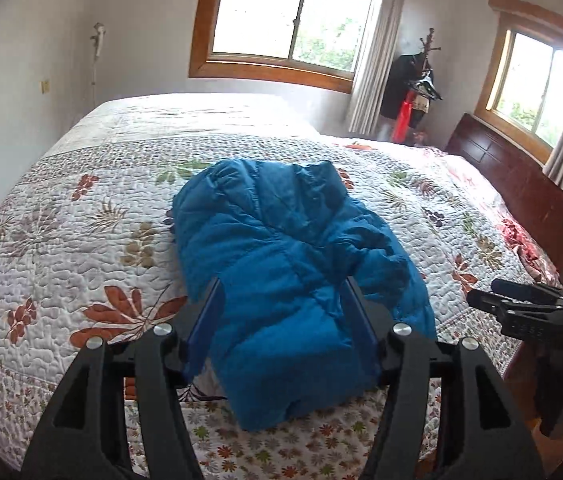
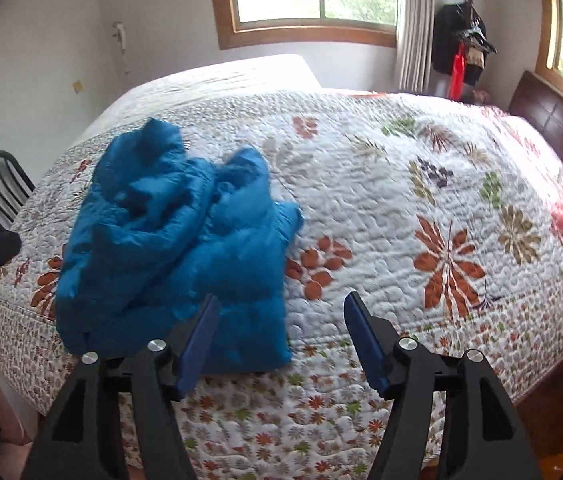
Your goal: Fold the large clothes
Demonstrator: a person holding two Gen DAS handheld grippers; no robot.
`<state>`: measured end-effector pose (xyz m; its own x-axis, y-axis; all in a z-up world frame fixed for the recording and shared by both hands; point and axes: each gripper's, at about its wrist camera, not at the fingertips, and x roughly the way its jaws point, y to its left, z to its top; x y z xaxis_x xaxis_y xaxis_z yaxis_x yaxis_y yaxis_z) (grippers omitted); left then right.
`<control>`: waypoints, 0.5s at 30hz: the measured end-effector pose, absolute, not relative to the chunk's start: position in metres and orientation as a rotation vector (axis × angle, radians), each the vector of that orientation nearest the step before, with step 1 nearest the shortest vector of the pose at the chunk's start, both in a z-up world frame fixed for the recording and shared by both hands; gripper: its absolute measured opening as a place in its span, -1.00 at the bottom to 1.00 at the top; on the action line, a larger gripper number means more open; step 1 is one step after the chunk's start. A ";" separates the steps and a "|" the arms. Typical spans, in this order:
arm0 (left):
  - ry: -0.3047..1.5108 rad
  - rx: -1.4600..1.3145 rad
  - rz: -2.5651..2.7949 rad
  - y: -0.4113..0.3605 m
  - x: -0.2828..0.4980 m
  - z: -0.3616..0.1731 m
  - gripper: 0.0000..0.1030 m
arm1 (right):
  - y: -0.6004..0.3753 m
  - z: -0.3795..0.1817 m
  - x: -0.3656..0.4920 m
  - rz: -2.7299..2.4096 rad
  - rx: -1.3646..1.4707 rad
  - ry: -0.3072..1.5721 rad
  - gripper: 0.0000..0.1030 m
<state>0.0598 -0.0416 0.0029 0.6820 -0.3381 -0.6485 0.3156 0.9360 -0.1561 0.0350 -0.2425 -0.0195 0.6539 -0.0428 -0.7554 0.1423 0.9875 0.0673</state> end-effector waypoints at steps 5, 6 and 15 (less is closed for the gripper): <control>0.741 -0.047 -0.326 -0.028 0.063 -0.001 0.15 | -0.202 -0.014 0.050 -0.037 0.085 0.862 0.27; 0.736 -0.043 -0.322 -0.028 0.062 0.000 0.15 | -0.196 -0.015 0.051 -0.020 0.087 0.869 0.26; 0.738 -0.045 -0.307 -0.018 0.067 -0.002 0.19 | -0.167 -0.004 0.068 0.008 0.089 0.852 0.40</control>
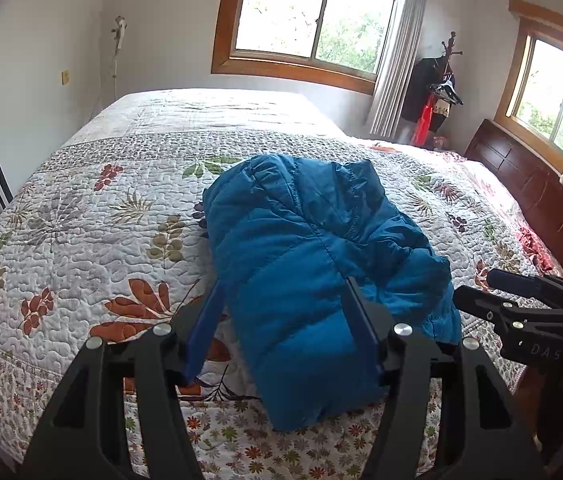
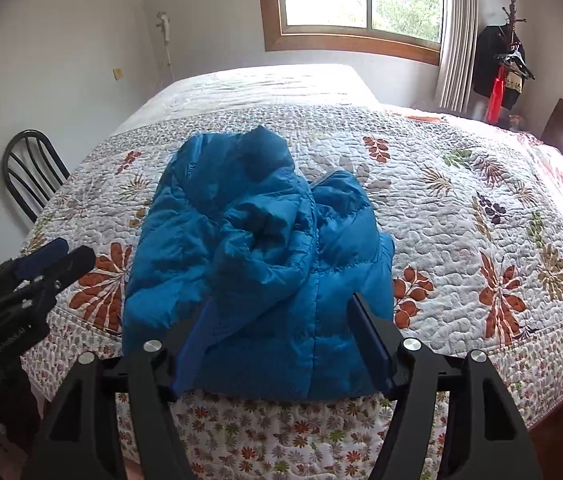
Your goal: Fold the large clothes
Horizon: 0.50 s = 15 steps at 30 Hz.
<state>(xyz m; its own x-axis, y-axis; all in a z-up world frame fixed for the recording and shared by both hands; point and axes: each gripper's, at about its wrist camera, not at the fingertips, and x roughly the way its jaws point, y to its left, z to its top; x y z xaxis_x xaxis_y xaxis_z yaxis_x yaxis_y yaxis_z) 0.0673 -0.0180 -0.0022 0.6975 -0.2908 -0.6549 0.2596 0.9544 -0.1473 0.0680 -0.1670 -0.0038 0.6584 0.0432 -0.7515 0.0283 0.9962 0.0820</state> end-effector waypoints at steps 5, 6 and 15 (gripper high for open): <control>0.760 -0.040 -0.286 -0.015 0.081 -0.012 0.21 | -0.163 -0.013 0.105 0.027 0.128 0.929 0.44; 0.772 -0.041 -0.282 -0.015 0.085 -0.015 0.21 | -0.162 -0.016 0.113 0.029 0.128 0.944 0.46; 0.815 -0.039 -0.253 -0.005 0.110 -0.033 0.21 | -0.160 -0.056 0.167 0.086 0.187 1.079 0.55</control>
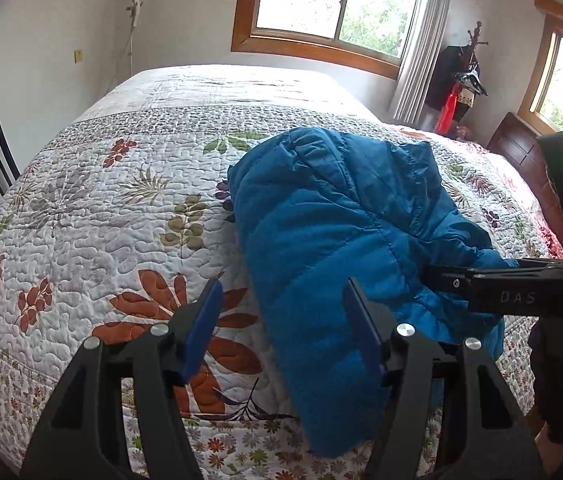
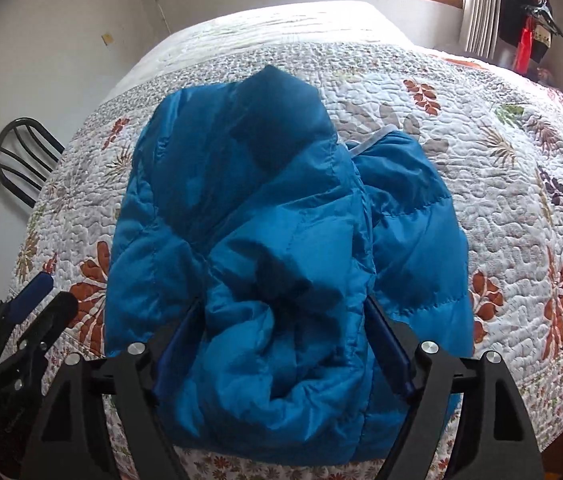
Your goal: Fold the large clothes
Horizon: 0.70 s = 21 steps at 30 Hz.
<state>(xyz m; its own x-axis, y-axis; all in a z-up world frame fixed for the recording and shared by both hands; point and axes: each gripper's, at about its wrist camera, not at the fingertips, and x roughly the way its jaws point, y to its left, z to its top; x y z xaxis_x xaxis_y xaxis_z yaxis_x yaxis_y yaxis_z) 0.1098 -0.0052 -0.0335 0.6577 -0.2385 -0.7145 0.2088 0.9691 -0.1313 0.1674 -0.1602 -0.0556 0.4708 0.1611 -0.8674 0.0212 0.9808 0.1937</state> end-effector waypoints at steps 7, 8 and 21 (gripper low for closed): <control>0.826 -0.038 -0.234 -0.004 0.115 -0.036 0.21 | -0.158 -0.043 0.172 0.222 0.229 1.030 -0.38; 0.826 -0.038 -0.233 -0.005 0.116 -0.036 0.21 | -0.156 -0.035 0.169 0.240 0.217 1.008 -0.44; 0.795 -0.009 -0.332 -0.052 0.109 -0.022 0.18 | -0.223 0.030 0.093 0.141 0.274 0.752 -0.51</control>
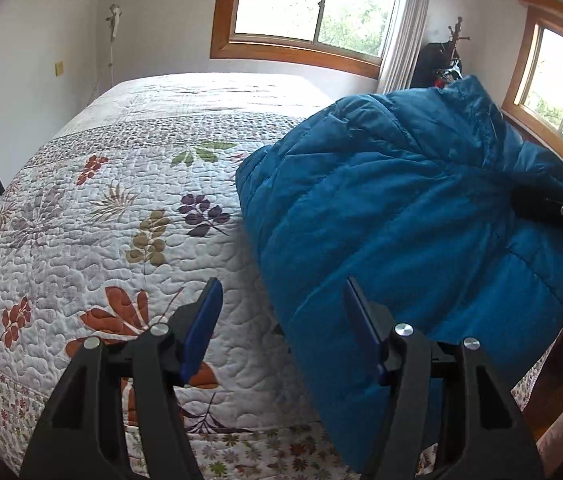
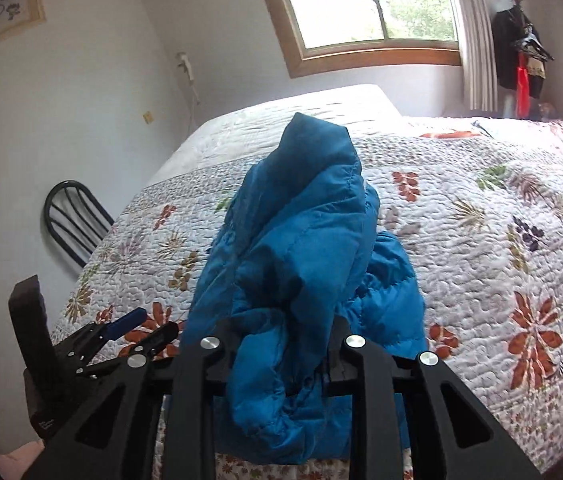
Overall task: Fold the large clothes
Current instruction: 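Lower the jacket bundle onto the bed and open both grippers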
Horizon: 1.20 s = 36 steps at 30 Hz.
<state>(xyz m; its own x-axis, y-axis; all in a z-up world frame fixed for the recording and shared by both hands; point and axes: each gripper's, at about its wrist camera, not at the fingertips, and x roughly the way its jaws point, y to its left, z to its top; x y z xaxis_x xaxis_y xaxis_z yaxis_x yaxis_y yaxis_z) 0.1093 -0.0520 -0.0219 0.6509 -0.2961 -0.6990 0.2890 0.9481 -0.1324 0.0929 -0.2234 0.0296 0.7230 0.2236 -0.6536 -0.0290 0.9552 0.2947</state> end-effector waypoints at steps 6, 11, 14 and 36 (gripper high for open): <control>0.854 0.004 -0.424 -0.086 0.116 -0.038 0.12 | -0.291 -0.043 0.084 0.037 0.443 0.845 -0.48; 0.905 0.028 -0.480 -0.107 0.122 -0.059 -0.12 | -0.303 -0.091 0.072 0.052 0.510 0.869 -0.39; 0.901 0.057 -0.473 -0.113 0.122 -0.068 -0.11 | -0.300 -0.101 0.071 0.045 0.493 0.874 -0.34; 0.807 0.024 -0.403 -0.114 0.108 -0.027 -0.10 | -0.235 -0.019 0.086 -0.012 0.123 0.809 -0.34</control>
